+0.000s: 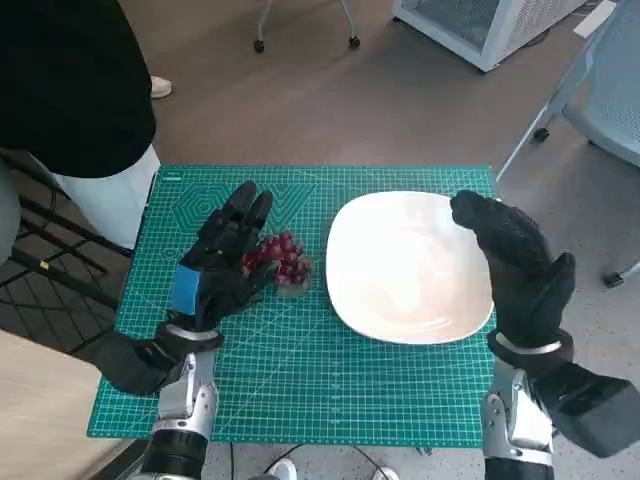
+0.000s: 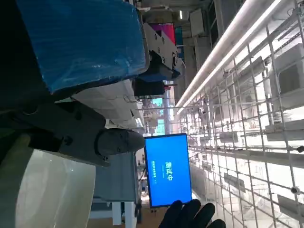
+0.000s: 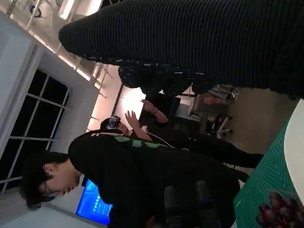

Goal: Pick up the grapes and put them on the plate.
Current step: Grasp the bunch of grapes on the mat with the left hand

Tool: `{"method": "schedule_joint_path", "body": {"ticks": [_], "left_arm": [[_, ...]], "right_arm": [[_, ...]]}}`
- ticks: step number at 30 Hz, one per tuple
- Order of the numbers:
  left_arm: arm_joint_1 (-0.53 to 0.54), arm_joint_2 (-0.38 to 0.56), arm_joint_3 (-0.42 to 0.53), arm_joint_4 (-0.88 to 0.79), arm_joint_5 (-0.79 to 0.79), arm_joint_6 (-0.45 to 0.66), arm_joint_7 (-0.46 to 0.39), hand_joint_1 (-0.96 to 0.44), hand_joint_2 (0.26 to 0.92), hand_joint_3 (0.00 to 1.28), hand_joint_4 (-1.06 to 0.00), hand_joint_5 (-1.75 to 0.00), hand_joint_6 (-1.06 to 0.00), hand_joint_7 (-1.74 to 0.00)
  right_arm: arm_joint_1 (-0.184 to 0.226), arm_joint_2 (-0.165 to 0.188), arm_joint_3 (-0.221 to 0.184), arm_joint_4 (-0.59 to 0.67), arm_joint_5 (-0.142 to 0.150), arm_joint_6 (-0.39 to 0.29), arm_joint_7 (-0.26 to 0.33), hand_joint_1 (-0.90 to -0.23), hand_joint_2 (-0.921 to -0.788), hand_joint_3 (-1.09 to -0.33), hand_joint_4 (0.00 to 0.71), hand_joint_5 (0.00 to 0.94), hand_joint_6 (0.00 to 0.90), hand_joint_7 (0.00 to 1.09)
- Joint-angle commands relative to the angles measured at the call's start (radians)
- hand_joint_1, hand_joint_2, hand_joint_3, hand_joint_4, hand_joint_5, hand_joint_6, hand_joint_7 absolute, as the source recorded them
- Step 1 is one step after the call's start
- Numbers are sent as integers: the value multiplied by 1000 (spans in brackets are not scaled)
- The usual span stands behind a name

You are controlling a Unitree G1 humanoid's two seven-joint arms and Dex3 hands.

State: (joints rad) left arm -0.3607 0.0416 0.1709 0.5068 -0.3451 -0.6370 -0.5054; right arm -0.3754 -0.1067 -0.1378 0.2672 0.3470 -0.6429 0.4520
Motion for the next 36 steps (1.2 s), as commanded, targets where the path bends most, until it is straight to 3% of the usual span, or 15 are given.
{"method": "schedule_joint_path", "body": {"ticks": [1, 21, 25, 28, 32, 36], "left_arm": [[-11, 5, -4, 7, 9, -6, -2, -156, 921, 383, -301, 0, -385, 0], [-4, 7, -5, 2, 8, -8, -5, -168, 921, 379, -300, -1, -385, -1], [-3, 32, -21, -7, 44, -2, -8, -223, 921, 314, -219, 0, -332, 0], [6, 101, -46, -42, 160, 9, 19, -336, 921, 201, -101, 1, -218, 0], [38, 250, -79, -178, 498, 83, 135, -549, 906, 78, -23, 1, -63, 1], [80, 319, -106, -369, 868, 278, 262, -663, 866, 21, -5, 1, -18, -1]], "right_arm": [[3, -4, 0, 10, -7, 9, 0, -422, -921, -539, 368, 0, 173, 366], [8, -5, 0, 8, -4, 10, 0, -417, -921, -540, 369, 0, 170, 382], [9, -4, 1, 7, -4, 11, 1, -418, -921, -540, 369, 0, 169, 384], [10, -5, 2, 5, -4, 13, 1, -419, -921, -540, 368, 0, 168, 385], [11, -6, 1, 3, -3, 16, -1, -416, -921, -541, 368, 0, 167, 387], [12, -6, 1, 4, -3, 17, -2, -414, -921, -542, 368, 0, 166, 389]]}}
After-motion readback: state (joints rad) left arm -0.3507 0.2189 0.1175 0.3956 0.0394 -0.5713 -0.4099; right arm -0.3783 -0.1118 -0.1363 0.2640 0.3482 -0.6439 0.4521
